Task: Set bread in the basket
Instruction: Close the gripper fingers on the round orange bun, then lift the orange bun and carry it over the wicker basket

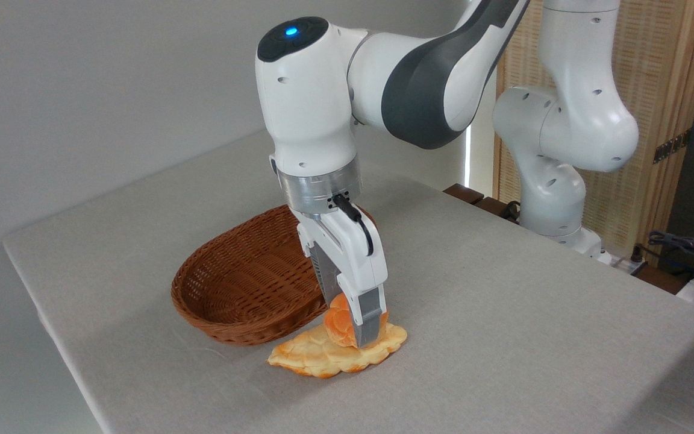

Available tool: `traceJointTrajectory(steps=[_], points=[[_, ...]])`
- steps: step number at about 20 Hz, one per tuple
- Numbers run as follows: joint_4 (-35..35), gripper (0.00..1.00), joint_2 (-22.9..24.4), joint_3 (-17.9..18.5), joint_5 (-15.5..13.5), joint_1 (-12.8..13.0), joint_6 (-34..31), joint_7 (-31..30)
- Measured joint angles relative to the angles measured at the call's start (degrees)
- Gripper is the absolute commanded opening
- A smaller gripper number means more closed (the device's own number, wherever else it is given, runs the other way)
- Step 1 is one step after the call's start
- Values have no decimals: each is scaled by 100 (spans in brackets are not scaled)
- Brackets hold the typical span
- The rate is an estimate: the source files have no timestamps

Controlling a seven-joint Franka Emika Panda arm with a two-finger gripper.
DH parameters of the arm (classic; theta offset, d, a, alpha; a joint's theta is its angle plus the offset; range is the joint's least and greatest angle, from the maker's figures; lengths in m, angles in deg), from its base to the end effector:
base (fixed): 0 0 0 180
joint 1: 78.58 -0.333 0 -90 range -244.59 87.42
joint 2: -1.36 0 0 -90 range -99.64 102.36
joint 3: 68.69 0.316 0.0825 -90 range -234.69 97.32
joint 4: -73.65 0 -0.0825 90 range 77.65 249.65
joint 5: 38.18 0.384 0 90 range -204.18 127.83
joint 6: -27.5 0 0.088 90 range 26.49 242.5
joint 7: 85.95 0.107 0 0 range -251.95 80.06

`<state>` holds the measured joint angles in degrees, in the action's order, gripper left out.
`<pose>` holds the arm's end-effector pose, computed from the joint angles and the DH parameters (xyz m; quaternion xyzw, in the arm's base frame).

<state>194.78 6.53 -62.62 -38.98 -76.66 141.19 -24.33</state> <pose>0.5175 0.0376 0.4506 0.8779 -0.4783 -0.0108 0.0202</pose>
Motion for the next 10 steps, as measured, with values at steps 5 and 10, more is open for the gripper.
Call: traceJointTrajectory(steps=[5,10], points=[[0,52,0,0,0,0,0,4],[-8,53,24,-3,0,2,0,4]])
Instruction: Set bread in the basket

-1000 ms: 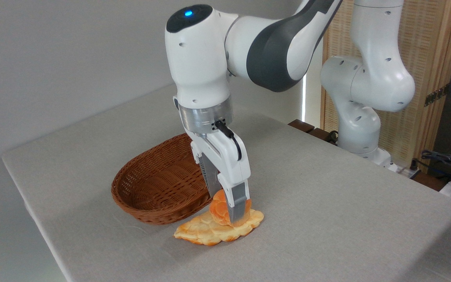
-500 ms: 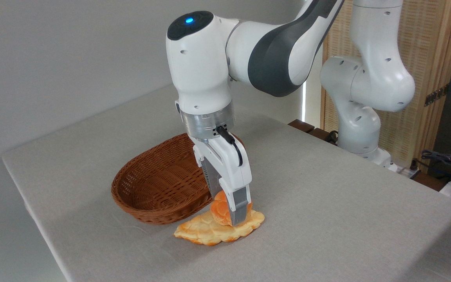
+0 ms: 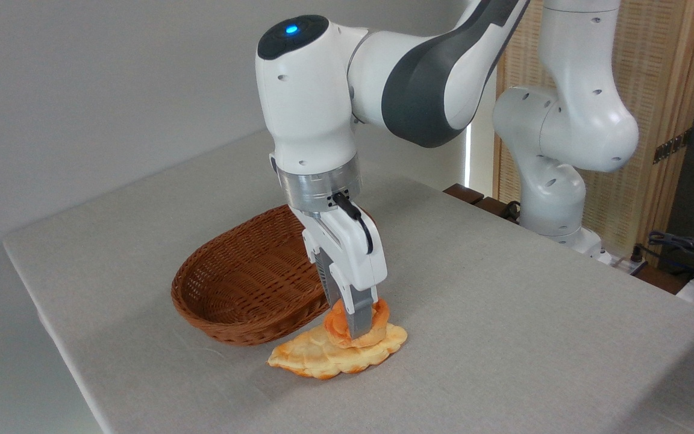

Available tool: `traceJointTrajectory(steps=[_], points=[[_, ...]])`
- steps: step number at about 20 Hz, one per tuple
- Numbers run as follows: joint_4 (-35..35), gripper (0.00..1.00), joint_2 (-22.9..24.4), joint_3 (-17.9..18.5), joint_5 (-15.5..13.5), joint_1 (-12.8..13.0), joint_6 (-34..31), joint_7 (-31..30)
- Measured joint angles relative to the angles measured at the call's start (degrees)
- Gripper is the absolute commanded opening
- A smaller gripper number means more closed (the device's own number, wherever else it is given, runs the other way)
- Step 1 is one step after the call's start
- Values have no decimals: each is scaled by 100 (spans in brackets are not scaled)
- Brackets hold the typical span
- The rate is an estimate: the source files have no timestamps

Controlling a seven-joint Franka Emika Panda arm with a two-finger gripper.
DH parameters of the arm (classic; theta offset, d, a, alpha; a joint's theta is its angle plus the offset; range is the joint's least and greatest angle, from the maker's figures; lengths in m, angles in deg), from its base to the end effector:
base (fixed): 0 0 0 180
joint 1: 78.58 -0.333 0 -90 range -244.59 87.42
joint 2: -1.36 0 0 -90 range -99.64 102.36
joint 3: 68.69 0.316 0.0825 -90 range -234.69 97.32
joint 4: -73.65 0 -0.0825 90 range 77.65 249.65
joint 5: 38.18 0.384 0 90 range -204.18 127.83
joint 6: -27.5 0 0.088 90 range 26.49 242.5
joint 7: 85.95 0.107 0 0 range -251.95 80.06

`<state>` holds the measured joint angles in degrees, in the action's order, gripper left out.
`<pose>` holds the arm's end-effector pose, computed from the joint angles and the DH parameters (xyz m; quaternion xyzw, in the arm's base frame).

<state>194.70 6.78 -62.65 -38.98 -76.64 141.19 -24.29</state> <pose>0.5172 0.0372 0.4535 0.8775 -0.4791 -0.0083 0.0188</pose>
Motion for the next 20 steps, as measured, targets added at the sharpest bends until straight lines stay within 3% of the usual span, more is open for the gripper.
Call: traceJointTrajectory(steps=[5,6,9,11,12,14,20], points=[[-200,55,202,-42,-78,15,-22,0],[-284,59,247,-71,-225,21,-42,0],[-520,58,321,-332,-734,36,-106,-267],[-545,60,307,-694,-827,49,-121,-677],[-542,64,275,-894,-831,58,-122,-868],[-536,100,162,-1199,-831,79,-122,-1211],[-533,100,-306,-1498,-835,83,-114,-2129]])
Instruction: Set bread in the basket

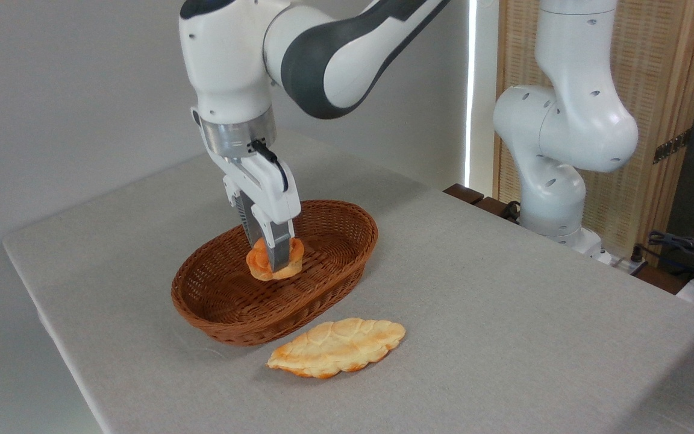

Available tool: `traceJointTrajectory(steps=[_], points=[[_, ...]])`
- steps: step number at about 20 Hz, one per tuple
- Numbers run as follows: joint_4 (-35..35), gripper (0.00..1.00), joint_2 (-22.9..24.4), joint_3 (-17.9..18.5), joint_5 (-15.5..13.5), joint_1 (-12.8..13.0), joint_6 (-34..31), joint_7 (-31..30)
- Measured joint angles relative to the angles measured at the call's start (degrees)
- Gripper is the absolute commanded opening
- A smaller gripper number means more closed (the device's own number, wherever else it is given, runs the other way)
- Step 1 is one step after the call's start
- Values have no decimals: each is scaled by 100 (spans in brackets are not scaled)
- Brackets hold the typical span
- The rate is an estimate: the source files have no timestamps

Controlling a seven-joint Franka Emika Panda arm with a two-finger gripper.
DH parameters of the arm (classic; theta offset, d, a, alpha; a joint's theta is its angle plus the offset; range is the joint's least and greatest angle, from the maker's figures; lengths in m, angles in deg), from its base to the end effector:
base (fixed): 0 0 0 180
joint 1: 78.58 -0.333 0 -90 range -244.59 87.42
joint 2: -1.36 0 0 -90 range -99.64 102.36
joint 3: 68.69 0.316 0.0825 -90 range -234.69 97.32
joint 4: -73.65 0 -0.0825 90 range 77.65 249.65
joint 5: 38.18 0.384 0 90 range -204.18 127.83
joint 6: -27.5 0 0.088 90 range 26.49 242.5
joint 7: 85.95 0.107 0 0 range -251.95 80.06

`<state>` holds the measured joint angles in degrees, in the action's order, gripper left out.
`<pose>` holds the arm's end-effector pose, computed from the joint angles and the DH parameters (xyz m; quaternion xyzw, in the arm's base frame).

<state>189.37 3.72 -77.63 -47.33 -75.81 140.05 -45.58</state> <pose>0.5280 -0.1208 0.4678 0.9095 -0.4096 0.0104 0.0698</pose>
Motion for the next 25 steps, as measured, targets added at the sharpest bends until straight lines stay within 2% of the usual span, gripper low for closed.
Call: traceJointTrajectory(steps=[14,16,19,22,25], points=[[-112,100,70,59,33,-43,0,-71],[-244,100,175,179,221,-72,-15,-71],[-503,100,279,524,734,-101,-363,-32],[-792,100,295,829,786,-117,-558,69],[-866,100,290,944,624,-117,-580,82]])
